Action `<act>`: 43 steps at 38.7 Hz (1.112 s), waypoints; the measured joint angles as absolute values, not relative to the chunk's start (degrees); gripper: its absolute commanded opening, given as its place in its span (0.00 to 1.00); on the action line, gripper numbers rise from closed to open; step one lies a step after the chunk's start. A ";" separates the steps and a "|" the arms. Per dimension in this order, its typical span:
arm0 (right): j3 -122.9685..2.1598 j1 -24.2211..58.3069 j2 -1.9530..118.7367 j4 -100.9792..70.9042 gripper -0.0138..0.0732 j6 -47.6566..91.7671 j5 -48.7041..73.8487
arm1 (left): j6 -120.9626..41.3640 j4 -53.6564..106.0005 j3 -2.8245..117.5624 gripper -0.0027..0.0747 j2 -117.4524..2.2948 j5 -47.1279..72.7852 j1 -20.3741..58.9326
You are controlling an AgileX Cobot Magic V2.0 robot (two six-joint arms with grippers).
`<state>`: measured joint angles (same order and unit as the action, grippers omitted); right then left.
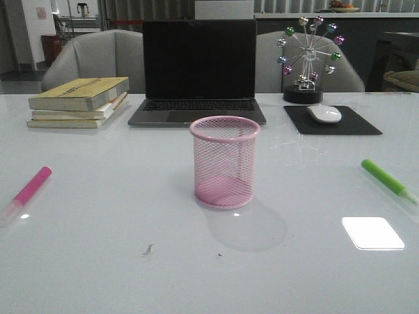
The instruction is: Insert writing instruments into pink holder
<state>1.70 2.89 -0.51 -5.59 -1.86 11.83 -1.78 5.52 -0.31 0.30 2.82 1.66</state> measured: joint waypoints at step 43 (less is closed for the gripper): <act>1.73 2.89 -0.51 -5.62 0.22 -2.99 -10.66 | -1.13 5.52 0.73 0.15 0.30 -17.25 1.66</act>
